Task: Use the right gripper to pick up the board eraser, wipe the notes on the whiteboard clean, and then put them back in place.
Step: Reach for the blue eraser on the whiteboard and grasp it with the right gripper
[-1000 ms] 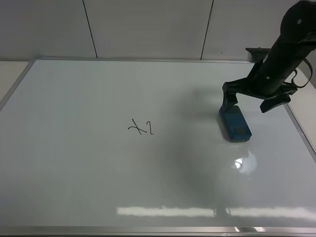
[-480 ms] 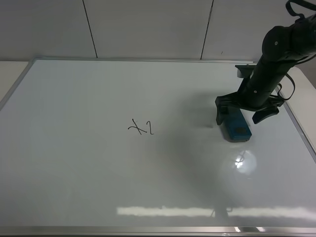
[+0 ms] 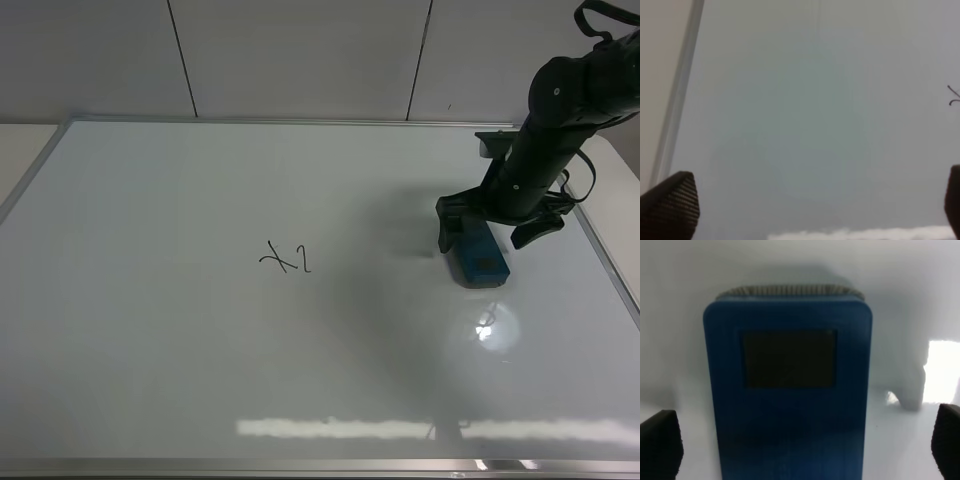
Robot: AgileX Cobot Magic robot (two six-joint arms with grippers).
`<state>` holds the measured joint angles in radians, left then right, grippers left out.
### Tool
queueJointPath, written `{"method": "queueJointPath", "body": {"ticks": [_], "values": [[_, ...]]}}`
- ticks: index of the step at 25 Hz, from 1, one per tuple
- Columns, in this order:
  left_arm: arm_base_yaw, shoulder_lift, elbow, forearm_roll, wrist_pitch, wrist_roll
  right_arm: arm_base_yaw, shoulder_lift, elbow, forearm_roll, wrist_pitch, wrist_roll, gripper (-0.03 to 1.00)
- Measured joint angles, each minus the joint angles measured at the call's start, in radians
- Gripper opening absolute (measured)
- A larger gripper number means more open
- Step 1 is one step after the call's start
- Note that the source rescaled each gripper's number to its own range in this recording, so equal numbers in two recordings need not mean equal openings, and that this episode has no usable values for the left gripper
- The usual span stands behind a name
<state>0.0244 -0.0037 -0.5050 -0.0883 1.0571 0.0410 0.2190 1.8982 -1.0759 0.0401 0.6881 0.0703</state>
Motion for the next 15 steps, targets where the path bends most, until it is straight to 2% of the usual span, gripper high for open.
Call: {"method": "queueJointPath", "body": {"ticks": [15], "values": [[0.000,0.000,0.000,0.000,0.000,0.000,0.013,0.029,0.000,-0.003,-0.008,0.010,1.00]]}}
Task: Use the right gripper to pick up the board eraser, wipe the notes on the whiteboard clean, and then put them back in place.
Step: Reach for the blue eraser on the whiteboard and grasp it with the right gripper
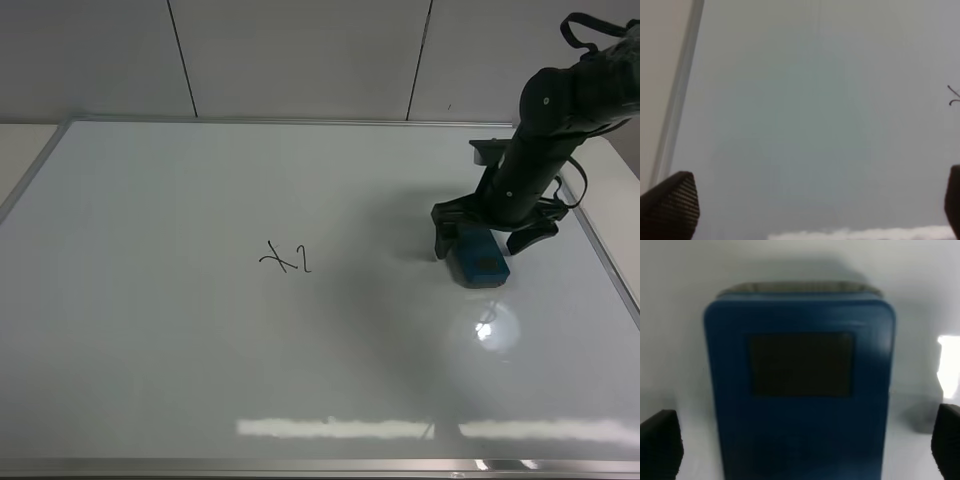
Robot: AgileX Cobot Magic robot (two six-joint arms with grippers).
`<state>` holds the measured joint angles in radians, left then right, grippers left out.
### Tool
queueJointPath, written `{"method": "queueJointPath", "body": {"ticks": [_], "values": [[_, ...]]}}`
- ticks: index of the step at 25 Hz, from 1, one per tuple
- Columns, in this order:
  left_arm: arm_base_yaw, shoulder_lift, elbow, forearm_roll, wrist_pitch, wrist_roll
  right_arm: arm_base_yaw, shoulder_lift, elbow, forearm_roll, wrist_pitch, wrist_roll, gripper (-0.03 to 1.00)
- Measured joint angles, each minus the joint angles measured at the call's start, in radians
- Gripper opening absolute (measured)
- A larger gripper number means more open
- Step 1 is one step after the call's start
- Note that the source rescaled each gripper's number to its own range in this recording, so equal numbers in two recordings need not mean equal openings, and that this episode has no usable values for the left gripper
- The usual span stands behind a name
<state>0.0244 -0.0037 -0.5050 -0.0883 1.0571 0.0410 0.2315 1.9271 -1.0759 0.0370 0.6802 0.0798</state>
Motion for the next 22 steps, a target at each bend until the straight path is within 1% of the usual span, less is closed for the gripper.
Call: {"method": "queueJointPath", "body": {"ticks": [3,4,5,6,8,9,10,17,22], "values": [[0.000,0.000,0.000,0.000,0.000,0.000,0.001,0.000,0.000,0.000,0.000,0.000,0.99],[0.000,0.000,0.000,0.000,0.000,0.000,0.001,0.000,0.000,0.000,0.001,0.000,0.93],[0.000,0.000,0.000,0.000,0.000,0.000,0.001,0.000,0.000,0.000,0.006,0.000,0.82],[0.000,0.000,0.000,0.000,0.000,0.000,0.001,0.000,0.000,0.000,0.014,0.001,0.61],[0.000,0.000,0.000,0.000,0.000,0.000,0.001,0.000,0.000,0.000,0.040,0.021,0.00],[0.000,0.000,0.000,0.000,0.000,0.000,0.001,0.000,0.000,-0.004,0.049,0.028,0.07],[0.000,0.000,0.000,0.000,0.000,0.000,0.002,0.000,0.000,-0.007,0.055,0.033,0.04],[0.000,0.000,0.000,0.000,0.000,0.000,0.002,0.000,0.000,-0.024,0.080,0.036,0.04],[0.000,0.000,0.000,0.000,0.000,0.000,0.030,-0.002,-0.040,-0.055,0.150,0.036,0.04]]}}
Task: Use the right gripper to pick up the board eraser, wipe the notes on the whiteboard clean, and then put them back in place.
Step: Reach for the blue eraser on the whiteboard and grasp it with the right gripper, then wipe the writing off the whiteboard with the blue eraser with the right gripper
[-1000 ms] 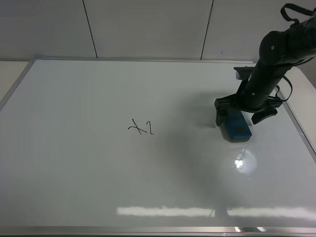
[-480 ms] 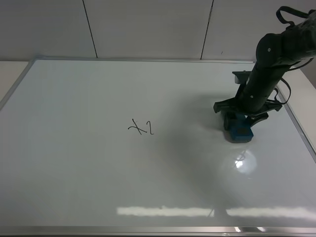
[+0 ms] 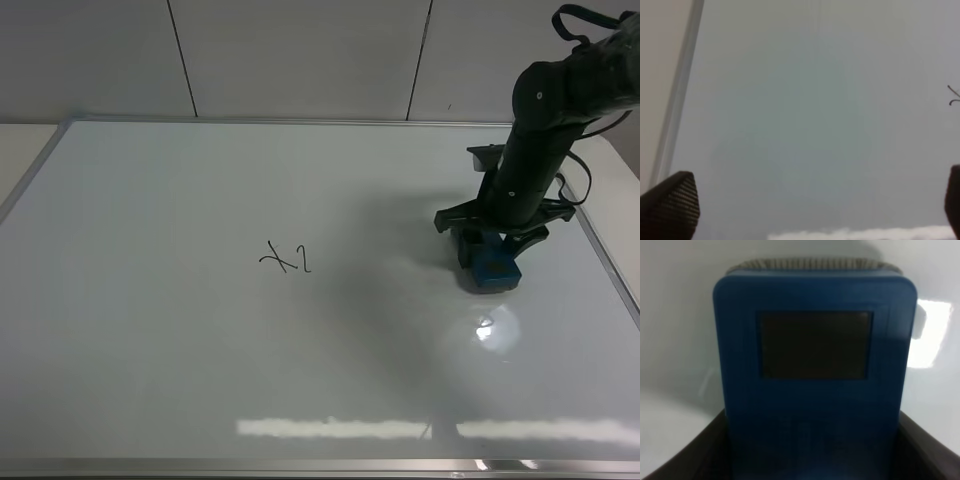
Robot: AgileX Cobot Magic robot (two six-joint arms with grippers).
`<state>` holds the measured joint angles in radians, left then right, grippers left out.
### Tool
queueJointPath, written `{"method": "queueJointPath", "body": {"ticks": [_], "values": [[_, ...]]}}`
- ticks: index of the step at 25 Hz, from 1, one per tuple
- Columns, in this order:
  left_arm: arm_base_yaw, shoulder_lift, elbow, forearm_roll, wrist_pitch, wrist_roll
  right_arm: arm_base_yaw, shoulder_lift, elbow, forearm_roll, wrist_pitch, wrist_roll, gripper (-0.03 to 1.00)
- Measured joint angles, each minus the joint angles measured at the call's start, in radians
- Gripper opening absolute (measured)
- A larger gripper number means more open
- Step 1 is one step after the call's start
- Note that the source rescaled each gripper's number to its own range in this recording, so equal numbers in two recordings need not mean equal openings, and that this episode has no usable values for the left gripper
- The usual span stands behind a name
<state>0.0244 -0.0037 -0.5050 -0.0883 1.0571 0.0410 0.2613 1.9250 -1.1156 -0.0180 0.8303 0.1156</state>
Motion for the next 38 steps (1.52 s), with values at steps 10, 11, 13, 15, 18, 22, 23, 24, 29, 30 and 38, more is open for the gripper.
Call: {"method": "queueJointPath", "body": {"ticks": [10,11,13,15,18,22,23,24,29,30,38], "values": [[0.000,0.000,0.000,0.000,0.000,0.000,0.171,-0.017,-0.173,-0.023,0.080,-0.069,0.04],[0.000,0.000,0.000,0.000,0.000,0.000,0.194,-0.017,-0.193,-0.023,0.085,-0.084,0.04],[0.000,0.000,0.000,0.000,0.000,0.000,0.236,-0.017,-0.231,-0.022,0.087,-0.116,0.04],[0.000,0.000,0.000,0.000,0.000,0.000,0.274,-0.017,-0.265,-0.016,0.087,-0.143,0.04],[0.000,0.000,0.000,0.000,0.000,0.000,0.329,-0.015,-0.307,0.000,0.089,-0.170,0.04],[0.000,0.000,0.000,0.000,0.000,0.000,0.400,0.002,-0.369,0.006,0.114,-0.214,0.04],[0.000,0.000,0.000,0.000,0.000,0.000,0.418,0.010,-0.387,0.008,0.117,-0.225,0.04],[0.000,0.000,0.000,0.000,0.000,0.000,0.432,0.023,-0.403,0.010,0.124,-0.232,0.04],[0.000,0.000,0.000,0.000,0.000,0.000,0.502,0.088,-0.480,0.029,0.161,-0.282,0.04],[0.000,0.000,0.000,0.000,0.000,0.000,0.514,0.096,-0.486,0.030,0.161,-0.296,0.04],[0.000,0.000,0.000,0.000,0.000,0.000,0.566,0.168,-0.489,0.064,0.196,-0.406,0.04]]}}
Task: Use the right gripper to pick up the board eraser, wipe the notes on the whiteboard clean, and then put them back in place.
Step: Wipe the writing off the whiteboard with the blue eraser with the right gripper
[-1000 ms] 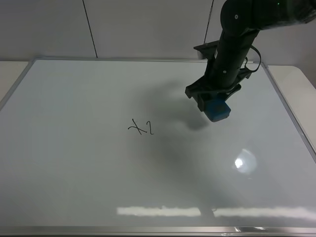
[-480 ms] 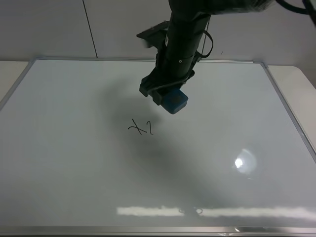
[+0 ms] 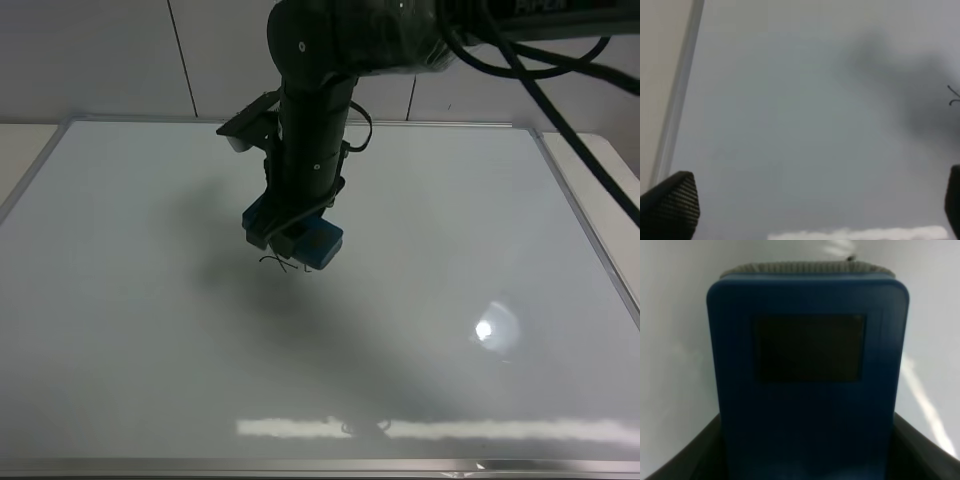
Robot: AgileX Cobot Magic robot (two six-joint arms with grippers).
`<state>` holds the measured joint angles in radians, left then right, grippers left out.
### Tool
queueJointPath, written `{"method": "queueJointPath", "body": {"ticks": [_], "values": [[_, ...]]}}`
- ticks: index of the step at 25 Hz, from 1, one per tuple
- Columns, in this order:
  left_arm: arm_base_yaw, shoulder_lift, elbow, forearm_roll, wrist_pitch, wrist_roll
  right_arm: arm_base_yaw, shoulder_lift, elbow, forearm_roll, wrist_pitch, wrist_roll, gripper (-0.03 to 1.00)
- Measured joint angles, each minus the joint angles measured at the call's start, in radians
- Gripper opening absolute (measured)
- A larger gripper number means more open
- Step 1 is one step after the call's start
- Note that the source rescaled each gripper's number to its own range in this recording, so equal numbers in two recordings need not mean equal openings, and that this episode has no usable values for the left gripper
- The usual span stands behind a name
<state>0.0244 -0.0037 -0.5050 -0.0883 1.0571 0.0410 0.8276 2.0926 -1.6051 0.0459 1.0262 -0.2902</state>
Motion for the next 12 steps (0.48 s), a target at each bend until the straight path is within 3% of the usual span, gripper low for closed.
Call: {"method": "queueJointPath", "body": {"ticks": [12], "values": [[0.000,0.000,0.000,0.000,0.000,0.000,0.019,0.139,-0.011,-0.007,-0.006,0.000,0.04]]}}
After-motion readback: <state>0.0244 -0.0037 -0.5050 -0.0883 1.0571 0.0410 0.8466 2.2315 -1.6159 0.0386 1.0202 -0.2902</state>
